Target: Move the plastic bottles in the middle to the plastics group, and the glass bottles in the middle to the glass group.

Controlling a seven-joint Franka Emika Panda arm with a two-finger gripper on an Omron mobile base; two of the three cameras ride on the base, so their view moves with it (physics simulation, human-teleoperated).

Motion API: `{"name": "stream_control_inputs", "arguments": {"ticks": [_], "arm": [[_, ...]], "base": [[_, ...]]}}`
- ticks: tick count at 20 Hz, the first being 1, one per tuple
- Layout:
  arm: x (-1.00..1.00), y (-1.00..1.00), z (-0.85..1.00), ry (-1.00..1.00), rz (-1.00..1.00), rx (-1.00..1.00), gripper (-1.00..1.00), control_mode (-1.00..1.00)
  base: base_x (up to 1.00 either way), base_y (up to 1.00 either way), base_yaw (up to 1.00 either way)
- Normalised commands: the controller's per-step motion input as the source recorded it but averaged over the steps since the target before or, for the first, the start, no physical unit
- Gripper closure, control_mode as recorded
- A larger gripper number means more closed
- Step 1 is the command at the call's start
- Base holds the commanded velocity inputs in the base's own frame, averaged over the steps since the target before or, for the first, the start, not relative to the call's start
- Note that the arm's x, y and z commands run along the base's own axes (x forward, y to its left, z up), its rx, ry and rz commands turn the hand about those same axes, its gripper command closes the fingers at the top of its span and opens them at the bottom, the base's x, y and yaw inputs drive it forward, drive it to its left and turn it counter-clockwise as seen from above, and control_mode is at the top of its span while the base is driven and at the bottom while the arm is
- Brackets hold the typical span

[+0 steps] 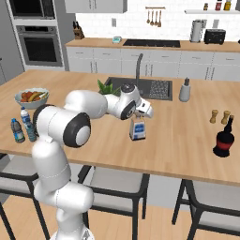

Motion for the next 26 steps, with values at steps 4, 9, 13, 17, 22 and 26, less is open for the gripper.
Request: {"name": "stream_control_inputs", "arguments": {"ticks": [4,9,13,17,22,26], "arm": [[-0.50,-0.69,0.37,0.00,-0.01,0.00,1.00,-1.00],[-0.52,-0.77,0.37,0.01,-0.05,0.00,1.00,-1.00],[-0.36,-0.82,0.09,0.01,-0.07,0.00,1.00,-1.00],[-0.36,-0.70,-0.01,0.00,-0.07,0.00,1.00,-1.00],[-0.34,-0.67,0.00,0.00,-0.07,0.00,1.00,-1.00],[-0.30,-0.61,-0.03,0.00,-0.06,0.00,1.00,-1.00]], "base": [[0.00,0.00,0.00],[0.00,0.00,0.00],[0.00,0.00,0.00],[0.00,0.00,0.00],[0.00,0.00,0.00],[0.00,0.00,0.00]]}}
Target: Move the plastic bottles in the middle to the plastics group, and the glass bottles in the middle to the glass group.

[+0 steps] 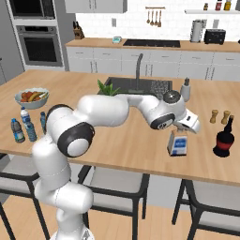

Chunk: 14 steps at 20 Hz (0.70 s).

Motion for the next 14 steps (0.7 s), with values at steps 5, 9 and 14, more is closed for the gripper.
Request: {"name": "stream_control_inputs", "arguments": {"ticks": [5,9,14], "arm": [[-0.19,-0.57,-0.06,0.00,-0.05,0.00,1.00,-1.00],[-0.11,-0.56,-0.11,0.00,-0.04,0.00,1.00,-1.00],[-0.03,-0.54,-0.10,0.00,-0.03,0.00,1.00,-1.00]], "base": [[0.00,0.00,0.00],[0.00,0.00,0.00],[0.00,0.00,0.00]]}}
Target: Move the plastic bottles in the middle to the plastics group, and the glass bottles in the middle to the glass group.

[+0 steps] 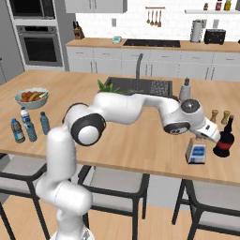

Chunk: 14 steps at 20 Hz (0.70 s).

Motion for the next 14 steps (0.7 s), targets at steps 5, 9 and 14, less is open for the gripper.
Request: {"name": "stream_control_inputs", "arguments": {"ticks": [5,9,14], "arm": [[0.00,-0.41,-0.18,0.00,-0.03,0.00,1.00,-1.00],[0.10,-0.28,-0.11,0.00,-0.02,0.00,1.00,-1.00],[0.14,-0.17,-0.10,0.00,-0.03,0.00,1.00,-1.00]], "base": [[0.00,0.00,0.00],[0.00,0.00,0.00],[0.00,0.00,0.00]]}}
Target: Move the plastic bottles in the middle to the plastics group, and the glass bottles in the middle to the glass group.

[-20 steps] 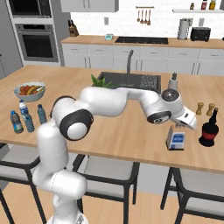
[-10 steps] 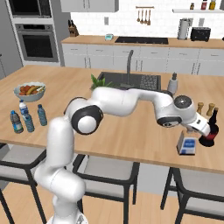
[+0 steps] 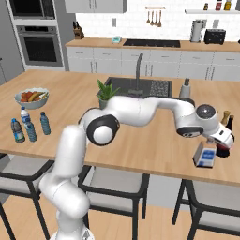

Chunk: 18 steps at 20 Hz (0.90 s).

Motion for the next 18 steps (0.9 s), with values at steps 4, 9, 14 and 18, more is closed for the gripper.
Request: {"name": "stream_control_inputs", "arguments": {"ticks": [4,9,14,18], "arm": [[0.04,-0.09,-0.11,0.00,-0.04,0.00,1.00,-1.00],[0.00,0.00,-0.05,0.00,-0.06,0.00,-1.00,-1.00],[-0.09,0.00,0.00,0.00,-0.05,-0.01,-1.00,-1.00],[-0.10,0.12,0.00,0.00,-0.08,-0.03,-1.00,-1.00]], "base": [[0.00,0.00,0.00],[0.00,0.00,0.00],[0.00,0.00,0.00],[0.00,0.00,0.00]]}}
